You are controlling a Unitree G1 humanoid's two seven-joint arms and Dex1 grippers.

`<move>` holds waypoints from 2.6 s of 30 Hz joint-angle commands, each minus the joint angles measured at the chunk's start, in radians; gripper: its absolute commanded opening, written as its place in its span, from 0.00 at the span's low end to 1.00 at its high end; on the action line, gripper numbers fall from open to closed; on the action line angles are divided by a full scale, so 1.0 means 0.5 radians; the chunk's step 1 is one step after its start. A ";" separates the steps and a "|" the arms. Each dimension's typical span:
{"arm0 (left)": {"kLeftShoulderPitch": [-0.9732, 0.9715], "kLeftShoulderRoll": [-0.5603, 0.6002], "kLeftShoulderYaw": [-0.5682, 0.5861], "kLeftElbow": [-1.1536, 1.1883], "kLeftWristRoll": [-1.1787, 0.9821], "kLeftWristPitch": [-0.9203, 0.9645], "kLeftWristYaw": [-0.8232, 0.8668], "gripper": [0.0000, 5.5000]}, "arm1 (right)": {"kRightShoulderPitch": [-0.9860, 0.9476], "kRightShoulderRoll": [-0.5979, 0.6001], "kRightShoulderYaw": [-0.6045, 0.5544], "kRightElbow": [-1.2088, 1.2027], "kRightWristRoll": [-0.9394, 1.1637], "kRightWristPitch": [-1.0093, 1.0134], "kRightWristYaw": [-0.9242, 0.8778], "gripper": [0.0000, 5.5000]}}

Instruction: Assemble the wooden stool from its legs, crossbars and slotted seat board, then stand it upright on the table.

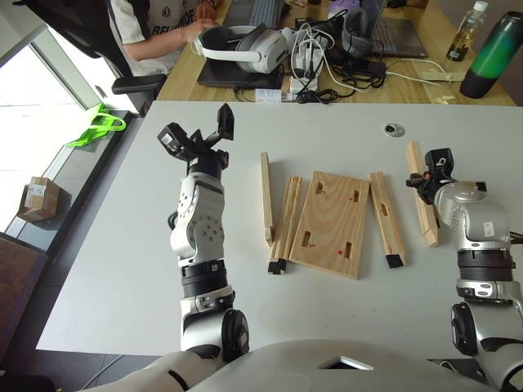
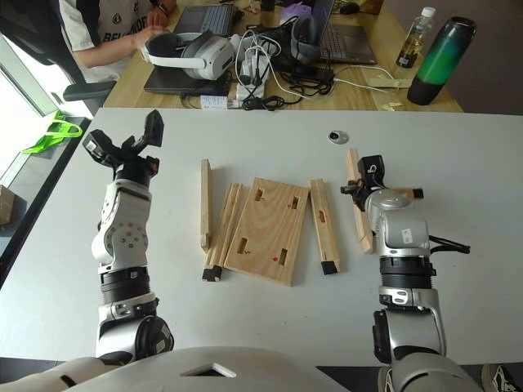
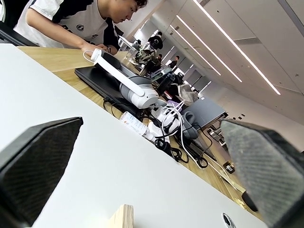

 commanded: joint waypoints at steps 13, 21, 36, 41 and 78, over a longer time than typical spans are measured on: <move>-0.683 -0.489 -0.182 0.123 -1.020 0.715 0.507 0.98 | -0.671 0.055 1.080 0.323 -1.148 -1.672 0.109 0.18; -0.642 -0.488 -0.319 0.096 -1.047 0.548 0.642 0.78 | -0.619 0.212 1.080 0.365 -1.246 -1.769 0.068 0.18; -0.604 -0.446 -0.392 0.089 -0.950 0.197 0.801 0.31 | -0.576 0.278 0.991 0.384 -1.313 -1.756 -0.021 0.18; -0.608 -0.436 -0.396 0.102 -1.004 0.188 0.859 0.24 | -0.574 0.290 0.984 0.388 -1.329 -1.767 -0.039 0.18; -0.440 0.544 -0.125 -0.380 -0.650 0.349 0.225 0.19 | -0.394 -0.141 1.560 0.082 -0.984 -0.673 1.964 0.00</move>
